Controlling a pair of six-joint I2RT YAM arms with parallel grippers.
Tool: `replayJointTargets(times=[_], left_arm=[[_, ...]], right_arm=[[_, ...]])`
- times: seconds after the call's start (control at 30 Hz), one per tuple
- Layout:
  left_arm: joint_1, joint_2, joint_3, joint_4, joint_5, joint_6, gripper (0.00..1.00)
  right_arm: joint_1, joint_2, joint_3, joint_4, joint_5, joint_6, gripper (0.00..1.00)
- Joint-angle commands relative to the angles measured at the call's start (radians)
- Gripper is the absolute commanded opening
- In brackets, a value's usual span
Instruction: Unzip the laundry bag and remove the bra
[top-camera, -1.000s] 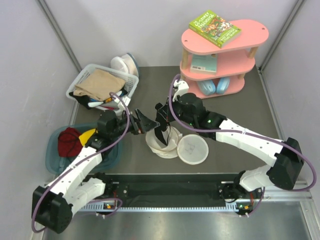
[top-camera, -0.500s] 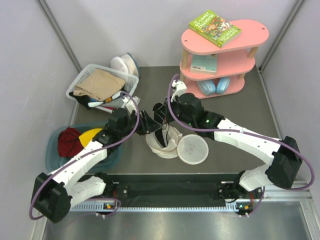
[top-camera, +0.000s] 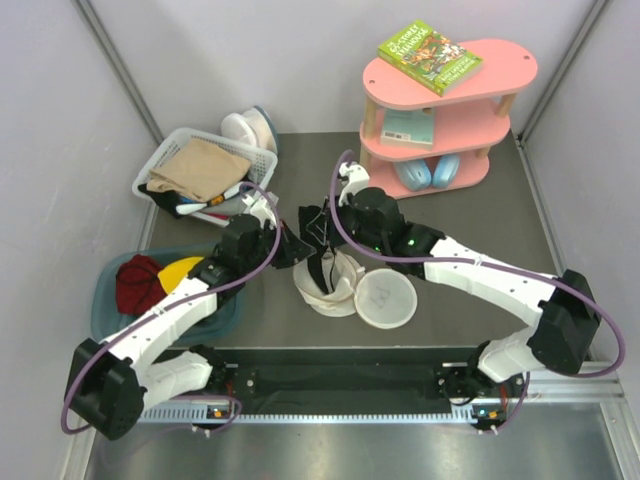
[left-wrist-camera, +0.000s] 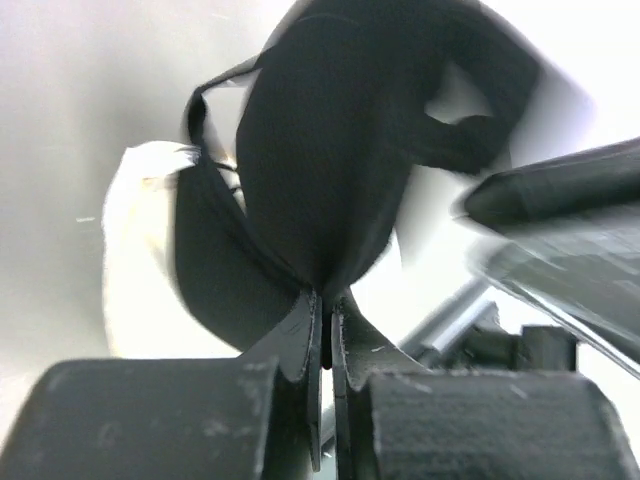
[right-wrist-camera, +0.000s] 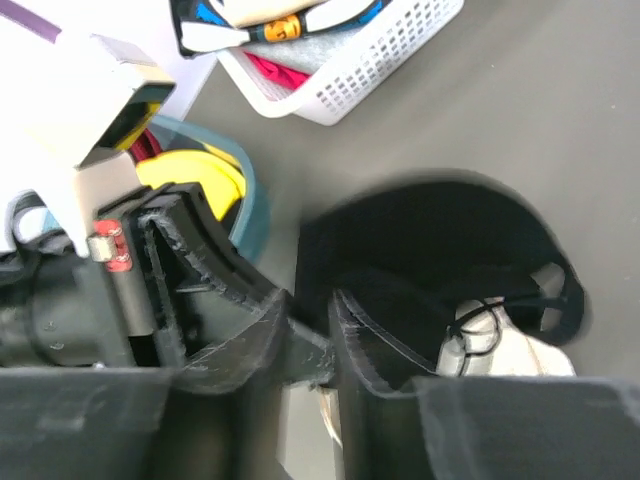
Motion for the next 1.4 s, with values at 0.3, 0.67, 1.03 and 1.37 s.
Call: replayJointTargets(times=[0.3, 0.67, 1.03, 1.37], left_arm=[[0.13, -0.067, 0.226, -0.265, -0.361, 0.187, 0.0], [0.299, -0.176, 0.436, -0.521, -0.575, 0.305, 0.0], [0.313, -0.4, 0.377, -0.767, -0.849, 0.238, 0.0], [0.313, -0.502, 0.114, -0.808, -0.74, 0.034, 0.0]], right_arm=[[-0.098, -0.171, -0.102, 0.028, 0.058, -0.031, 0.73], [-0.247, -0.277, -0.203, 0.019, 0.035, -0.048, 0.75], [-0.304, -0.237, -0.202, 0.059, -0.089, -0.054, 0.76], [-0.307, -0.223, -0.203, 0.092, -0.132, -0.056, 0.76]])
